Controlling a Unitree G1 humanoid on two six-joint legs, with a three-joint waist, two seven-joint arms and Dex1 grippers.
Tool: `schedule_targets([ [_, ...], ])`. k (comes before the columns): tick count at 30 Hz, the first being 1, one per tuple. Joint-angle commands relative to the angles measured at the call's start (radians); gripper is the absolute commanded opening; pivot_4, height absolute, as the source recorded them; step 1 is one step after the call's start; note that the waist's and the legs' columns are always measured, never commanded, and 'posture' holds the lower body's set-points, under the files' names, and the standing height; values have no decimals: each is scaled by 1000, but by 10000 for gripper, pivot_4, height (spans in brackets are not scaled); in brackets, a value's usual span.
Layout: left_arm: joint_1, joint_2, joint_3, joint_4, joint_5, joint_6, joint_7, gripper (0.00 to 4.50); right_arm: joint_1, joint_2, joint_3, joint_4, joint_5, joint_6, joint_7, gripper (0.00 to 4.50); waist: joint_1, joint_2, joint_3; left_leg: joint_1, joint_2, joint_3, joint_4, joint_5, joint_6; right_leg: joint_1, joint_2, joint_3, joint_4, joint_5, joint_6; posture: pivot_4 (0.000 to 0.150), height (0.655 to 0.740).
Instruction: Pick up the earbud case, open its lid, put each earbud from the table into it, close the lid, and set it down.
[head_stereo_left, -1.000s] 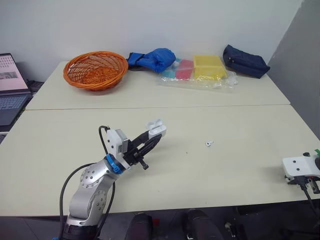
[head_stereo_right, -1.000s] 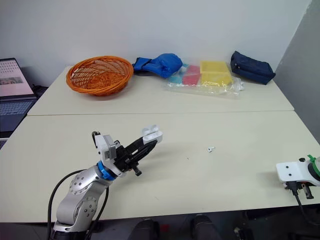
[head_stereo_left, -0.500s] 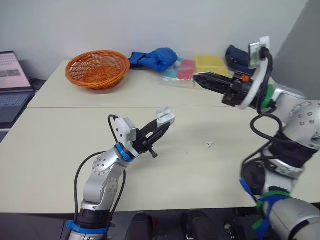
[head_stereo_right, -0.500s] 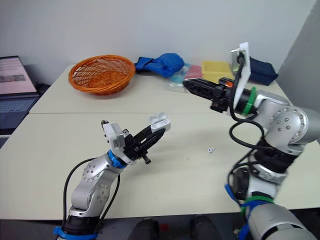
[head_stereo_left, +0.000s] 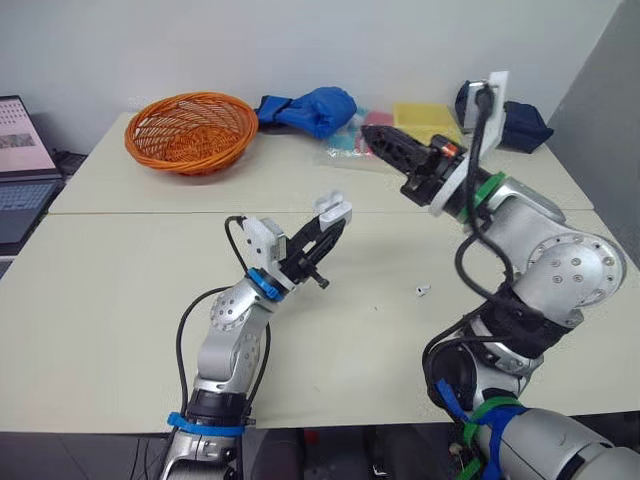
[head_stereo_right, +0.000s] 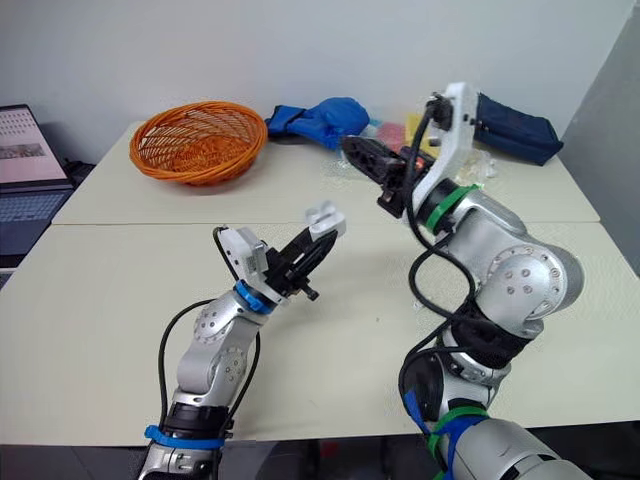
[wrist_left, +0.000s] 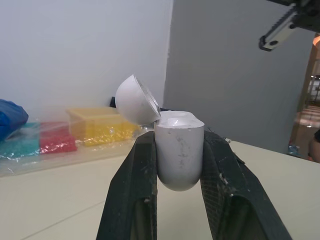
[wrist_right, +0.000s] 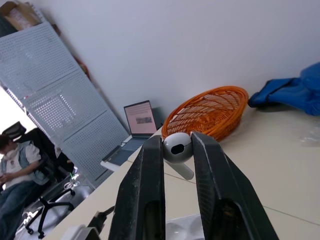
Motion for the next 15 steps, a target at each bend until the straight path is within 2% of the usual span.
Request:
schedule_targets([
  [1, -28, -5, 5, 9, 8, -45, -2, 7707, 100, 52, 102, -18, 42, -75, -9, 4159, -1, 0, 0, 1, 0, 0, 0, 0, 0, 1, 0, 0, 0, 0, 0, 1500, 7400],
  [7, -59, -14, -8, -3, 0, -28, 0, 7707, 186, -45, 261, 8, 45, -192, 12, 4159, -2, 0, 0, 2, 0, 2, 1, 1, 1, 1, 1, 0, 1, 0, 0, 1500, 7400],
  [15, -67, -21, -20, -49, 5, 5, 28, 7707, 211, -87, 315, 61, 68, -287, -2, 4159, -2, 0, 0, 2, 0, 2, 0, 1, 1, 1, 1, 0, 0, 0, 0, 1500, 7400],
])
